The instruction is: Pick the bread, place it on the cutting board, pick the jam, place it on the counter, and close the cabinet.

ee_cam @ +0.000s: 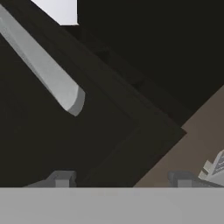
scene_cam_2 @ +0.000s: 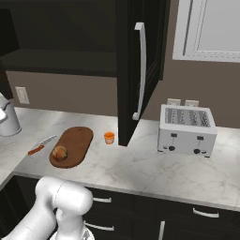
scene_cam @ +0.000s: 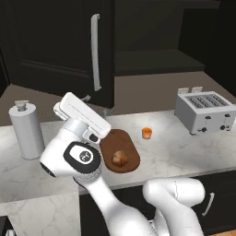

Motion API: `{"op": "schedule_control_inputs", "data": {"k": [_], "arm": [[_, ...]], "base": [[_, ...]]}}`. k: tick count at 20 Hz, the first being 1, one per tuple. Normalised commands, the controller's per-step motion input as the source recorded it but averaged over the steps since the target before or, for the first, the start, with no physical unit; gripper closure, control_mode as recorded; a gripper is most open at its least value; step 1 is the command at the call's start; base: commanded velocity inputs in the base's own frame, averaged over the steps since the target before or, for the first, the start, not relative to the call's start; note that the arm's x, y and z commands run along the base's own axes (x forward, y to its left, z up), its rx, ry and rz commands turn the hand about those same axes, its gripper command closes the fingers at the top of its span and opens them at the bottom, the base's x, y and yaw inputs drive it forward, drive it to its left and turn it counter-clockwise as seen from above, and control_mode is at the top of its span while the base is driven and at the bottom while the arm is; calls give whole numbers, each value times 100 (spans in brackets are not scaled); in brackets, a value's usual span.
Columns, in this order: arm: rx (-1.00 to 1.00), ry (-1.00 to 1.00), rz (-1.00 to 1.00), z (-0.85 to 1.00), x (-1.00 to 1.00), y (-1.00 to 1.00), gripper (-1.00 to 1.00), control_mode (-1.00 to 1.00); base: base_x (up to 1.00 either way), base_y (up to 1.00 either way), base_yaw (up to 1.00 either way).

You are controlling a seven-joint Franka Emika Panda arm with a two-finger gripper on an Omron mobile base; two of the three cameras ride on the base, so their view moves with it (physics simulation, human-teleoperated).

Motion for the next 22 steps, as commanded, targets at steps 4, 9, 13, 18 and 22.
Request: {"op": "schedule_control_inputs", "data": {"k": [4,9,13,18,22], "arm": [[0,2,0,1,62,-19,-100,-100],[0,0,0,0,53,-25,-100,-100],[-1,0,2,0,39,-30,-100,-100],[0,1,2,0,42,-27,-100,-100],[0,2,3,0,44,-30,-100,-100]], "base": [[0,0,0],[0,0,0],[0,0,0],[0,0,0],[0,0,0]]}}
